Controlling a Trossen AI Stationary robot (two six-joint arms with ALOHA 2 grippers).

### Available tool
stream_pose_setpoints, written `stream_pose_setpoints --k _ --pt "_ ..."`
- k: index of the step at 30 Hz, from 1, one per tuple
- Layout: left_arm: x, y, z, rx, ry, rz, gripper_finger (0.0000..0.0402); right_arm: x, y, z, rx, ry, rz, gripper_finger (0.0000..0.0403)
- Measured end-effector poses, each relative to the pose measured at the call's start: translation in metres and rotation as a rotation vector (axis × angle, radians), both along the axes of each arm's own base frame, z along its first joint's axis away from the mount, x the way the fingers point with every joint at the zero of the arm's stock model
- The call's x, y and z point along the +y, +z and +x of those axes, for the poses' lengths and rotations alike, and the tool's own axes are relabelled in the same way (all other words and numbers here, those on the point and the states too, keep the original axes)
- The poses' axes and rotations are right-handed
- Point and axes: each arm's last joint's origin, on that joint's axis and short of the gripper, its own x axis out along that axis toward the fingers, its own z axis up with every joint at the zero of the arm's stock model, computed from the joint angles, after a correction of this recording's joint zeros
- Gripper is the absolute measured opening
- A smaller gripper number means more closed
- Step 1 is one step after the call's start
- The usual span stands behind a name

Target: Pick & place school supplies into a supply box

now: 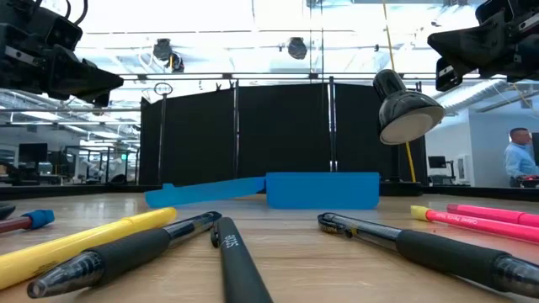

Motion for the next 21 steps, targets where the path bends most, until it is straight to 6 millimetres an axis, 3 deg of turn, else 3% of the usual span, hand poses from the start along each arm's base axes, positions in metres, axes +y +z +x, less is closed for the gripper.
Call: stream_pose_setpoints --k 10,14,18,21 --pt "0.0000 0.0002 0.0000 0.003 0.003 -0.041 0.0044 0.0000 0.0001 0.0000 -0.001 -0.001 0.000 0.0000" --pt "0.0000 0.0001 0.0000 0.017 0.016 -0.189 0.0044 0.0000 0.0008 -0.0001 -0.009 0.000 0.000 0.0000" --pt "-0.0001 -0.0002 0.0000 0.046 0.039 -0.460 0.0044 0.0000 0.0007 -0.0001 -0.003 0.006 0.039 0.0000" --pt "0.0015 0.0004 0.0001 0.031 0.097 -0.516 0.0044 0.0000 0.0006 -0.0001 -0.001 0.008 0.047 0.0000"
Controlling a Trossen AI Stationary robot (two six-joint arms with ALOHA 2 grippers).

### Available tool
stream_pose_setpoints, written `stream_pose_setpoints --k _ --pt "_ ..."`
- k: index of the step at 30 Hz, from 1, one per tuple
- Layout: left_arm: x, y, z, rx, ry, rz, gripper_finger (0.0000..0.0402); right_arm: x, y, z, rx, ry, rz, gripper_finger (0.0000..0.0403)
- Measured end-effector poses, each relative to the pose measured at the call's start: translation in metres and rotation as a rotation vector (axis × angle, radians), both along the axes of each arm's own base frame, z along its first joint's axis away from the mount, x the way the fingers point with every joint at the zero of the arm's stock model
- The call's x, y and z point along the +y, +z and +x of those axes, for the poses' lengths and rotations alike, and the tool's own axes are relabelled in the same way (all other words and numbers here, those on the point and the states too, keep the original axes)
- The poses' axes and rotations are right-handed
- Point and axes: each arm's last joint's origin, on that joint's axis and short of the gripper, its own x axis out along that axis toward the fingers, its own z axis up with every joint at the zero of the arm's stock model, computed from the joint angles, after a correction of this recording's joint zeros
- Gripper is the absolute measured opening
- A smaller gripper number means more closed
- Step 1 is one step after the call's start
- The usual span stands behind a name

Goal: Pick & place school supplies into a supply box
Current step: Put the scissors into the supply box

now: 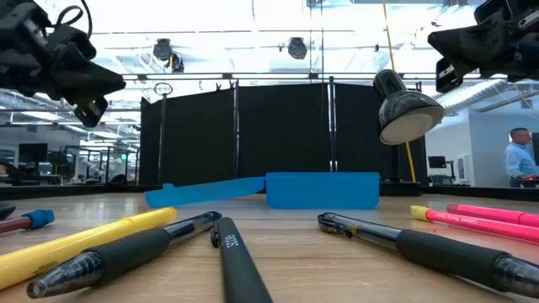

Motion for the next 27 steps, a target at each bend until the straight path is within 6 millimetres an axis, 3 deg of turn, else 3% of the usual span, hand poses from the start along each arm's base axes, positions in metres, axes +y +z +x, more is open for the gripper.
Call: stream_pose_setpoints --k 2,7,11,15,19,22,24,27 --pt "0.000 0.002 0.000 -0.016 0.021 -0.093 0.0044 0.000 -0.002 0.000 0.022 -0.002 -0.021 0.0000" --pt "-0.007 0.015 0.002 0.000 -0.126 -0.248 0.0042 0.000 -0.008 0.003 0.083 -0.006 -0.057 0.0000" --pt "-0.013 0.038 0.003 0.112 0.006 -0.258 0.0011 0.000 -0.009 0.004 0.093 -0.010 -0.092 0.0000" --pt "-0.020 0.080 0.009 0.210 0.159 -0.271 0.0007 0.000 -0.010 0.004 0.099 -0.010 -0.094 0.0000" --pt "-0.035 0.119 0.025 0.461 0.257 -0.256 0.0004 0.000 -0.010 0.004 0.101 -0.011 -0.105 0.0000" --pt "-0.054 0.137 0.046 0.690 0.351 -0.290 0.0004 0.000 -0.011 0.004 0.108 -0.012 -0.125 0.0000" --pt "-0.070 0.140 0.062 0.877 0.405 -0.336 0.0003 0.000 -0.011 0.004 0.106 -0.013 -0.127 0.0000" --pt "-0.098 0.128 0.086 1.155 0.480 -0.412 0.0005 0.000 -0.011 0.004 0.107 -0.012 -0.122 0.0000"
